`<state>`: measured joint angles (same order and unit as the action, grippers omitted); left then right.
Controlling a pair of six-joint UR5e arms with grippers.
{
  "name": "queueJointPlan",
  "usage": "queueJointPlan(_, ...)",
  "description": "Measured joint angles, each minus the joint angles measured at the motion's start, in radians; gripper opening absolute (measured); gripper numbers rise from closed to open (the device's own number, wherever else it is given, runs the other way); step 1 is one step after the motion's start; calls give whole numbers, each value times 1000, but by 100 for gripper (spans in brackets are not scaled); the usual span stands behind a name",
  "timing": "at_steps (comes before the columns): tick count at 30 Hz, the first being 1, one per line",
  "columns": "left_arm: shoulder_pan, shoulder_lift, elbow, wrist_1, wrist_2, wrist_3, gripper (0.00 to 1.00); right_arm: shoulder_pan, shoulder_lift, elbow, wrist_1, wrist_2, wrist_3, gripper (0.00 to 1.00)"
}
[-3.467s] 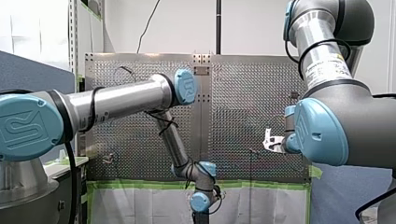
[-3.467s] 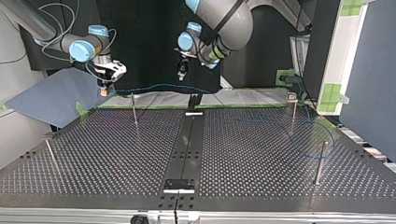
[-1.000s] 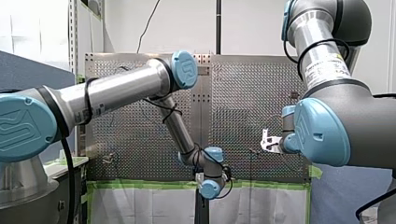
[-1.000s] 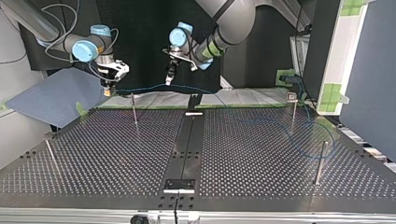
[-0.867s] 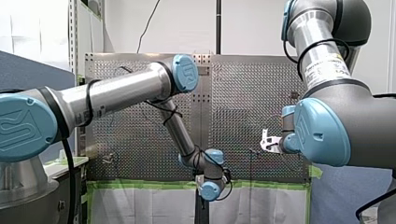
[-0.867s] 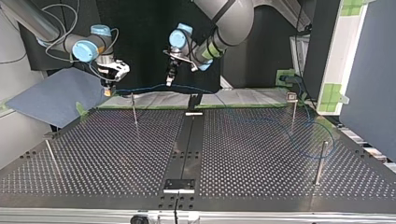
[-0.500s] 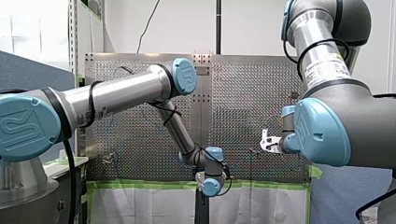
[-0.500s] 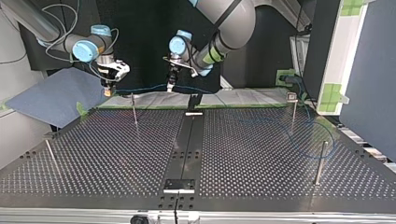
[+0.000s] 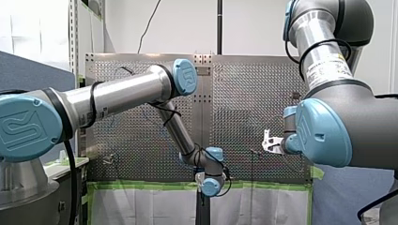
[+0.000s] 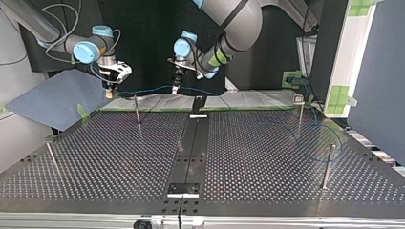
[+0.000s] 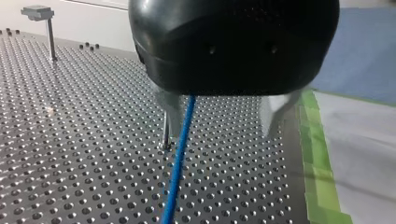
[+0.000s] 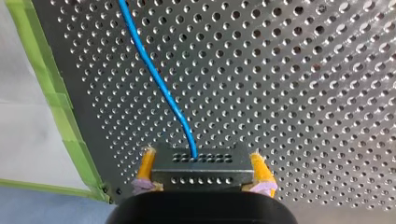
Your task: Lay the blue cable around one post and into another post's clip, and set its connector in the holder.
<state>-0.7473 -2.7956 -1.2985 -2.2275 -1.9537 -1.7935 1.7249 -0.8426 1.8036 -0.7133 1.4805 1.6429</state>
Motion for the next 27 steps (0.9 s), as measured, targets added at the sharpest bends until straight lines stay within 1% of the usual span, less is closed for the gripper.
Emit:
queueJointPlan(2,-1,0,0,-2,3,1,87,-2,0,0,-2,0,-1,0)
queueJointPlan(10,-2,0,0,-14,3,3,87,-9,0,0,-6,4,-5,0)
queueJointPlan(11,-2,0,1,-15,2,3,84,-10,0,0,-7,4,-5,0)
queueJointPlan(13,-2,0,1,-16,2,4,84,-13,0,0,-11,4,-4,0)
queueJointPlan(14,-3,1,0,-20,2,6,80,-14,0,0,-13,4,-4,0)
queueJointPlan(16,-4,1,0,-29,3,12,80,-17,0,0,-17,4,-4,0)
queueJointPlan(17,-5,1,0,-37,3,16,77,-18,0,0,-17,4,-4,0)
queueJointPlan(19,-5,3,0,-50,3,20,77,-20,0,0,-18,4,-4,0)
queueJointPlan(20,-6,4,0,-58,3,22,75,-21,0,0,-18,4,-4,0)
queueJointPlan(22,-7,6,0,-67,2,25,75,-23,0,0,-18,4,-4,0)
queueJointPlan(23,-8,9,0,-72,2,28,71,-23,0,0,-18,4,-4,0)
queueJointPlan(27,-12,20,0,-81,1,34,71,-24,0,0,-18,5,-6,0)
